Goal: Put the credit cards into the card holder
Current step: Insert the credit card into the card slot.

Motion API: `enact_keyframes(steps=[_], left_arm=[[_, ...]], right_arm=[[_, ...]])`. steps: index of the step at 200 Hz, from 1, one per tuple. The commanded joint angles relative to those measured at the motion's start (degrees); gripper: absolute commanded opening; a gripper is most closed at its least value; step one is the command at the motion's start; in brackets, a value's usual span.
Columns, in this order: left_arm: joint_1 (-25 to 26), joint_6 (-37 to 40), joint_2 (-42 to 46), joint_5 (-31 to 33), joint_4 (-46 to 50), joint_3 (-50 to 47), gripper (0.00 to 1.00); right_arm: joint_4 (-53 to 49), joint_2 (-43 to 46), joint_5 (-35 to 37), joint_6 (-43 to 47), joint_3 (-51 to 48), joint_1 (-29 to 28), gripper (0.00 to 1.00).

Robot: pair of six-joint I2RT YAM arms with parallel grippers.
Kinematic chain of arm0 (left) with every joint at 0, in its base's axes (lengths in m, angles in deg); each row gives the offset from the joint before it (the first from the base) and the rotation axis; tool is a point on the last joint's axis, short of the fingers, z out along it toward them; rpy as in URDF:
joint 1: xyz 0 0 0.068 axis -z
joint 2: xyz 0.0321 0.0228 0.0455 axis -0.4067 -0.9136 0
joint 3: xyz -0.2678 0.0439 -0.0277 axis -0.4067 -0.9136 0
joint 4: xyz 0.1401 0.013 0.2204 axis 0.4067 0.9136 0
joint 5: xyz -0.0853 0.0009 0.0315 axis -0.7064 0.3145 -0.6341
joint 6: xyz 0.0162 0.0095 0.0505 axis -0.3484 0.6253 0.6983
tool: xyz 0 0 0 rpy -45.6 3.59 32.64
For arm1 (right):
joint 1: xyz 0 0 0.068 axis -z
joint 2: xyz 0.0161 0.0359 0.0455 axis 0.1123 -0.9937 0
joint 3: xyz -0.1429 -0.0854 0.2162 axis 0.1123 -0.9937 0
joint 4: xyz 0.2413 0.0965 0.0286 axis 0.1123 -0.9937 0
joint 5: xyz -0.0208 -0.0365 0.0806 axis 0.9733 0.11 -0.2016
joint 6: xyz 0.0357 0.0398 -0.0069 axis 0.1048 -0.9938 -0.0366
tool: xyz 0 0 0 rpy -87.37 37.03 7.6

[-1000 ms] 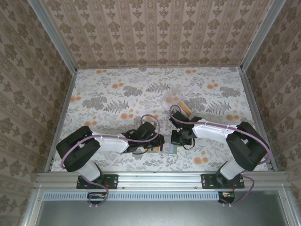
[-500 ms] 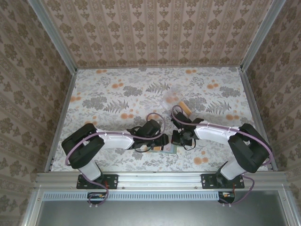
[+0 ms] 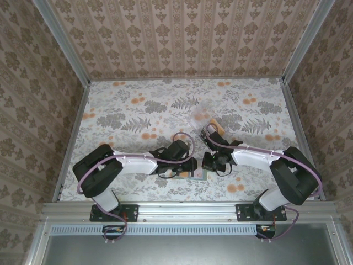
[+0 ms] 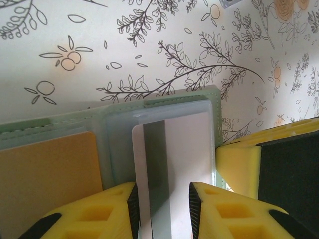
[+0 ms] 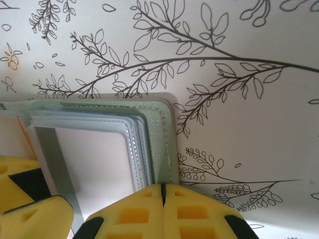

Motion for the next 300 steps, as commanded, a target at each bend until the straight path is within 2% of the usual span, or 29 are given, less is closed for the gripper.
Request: enact_keyframes(steps=[1,62,107,197,278,300], left_arm=[[0.76,-1.42,-0.62,-2.39,0.6,1.33,0.33],[0.21,-4.41,-1.58,-3.85,0.28,0.91,0.33],[0.09,-5.3,0.48,-0.6,2.63,-0.03,0.31],[0.19,-3.55,3.46,2.23,5.01,0.65,0.51],[0.16,-2.14,4.79,3.14,6.33,1.19,0.56],[0.18,-1.05,6.18,3.78,6.64,1.17,0.61]], right_arm=[[2.88,-1.65,-2.68,-1.22,-1.71,-0.55,0.06],[3.63,-1.29,-3.18,-1.94,-1.97,-0.53,0.06],[2.66,-0.44,-1.95,-1.61,-1.63,-0.36,0.07],[-2.74,3.81,0.68,1.42,1.25,0.95,0.18],[-8.23,8.16,3.48,5.82,5.19,2.7,0.22],[-11.7,9.42,6.04,8.84,7.81,3.06,0.24]])
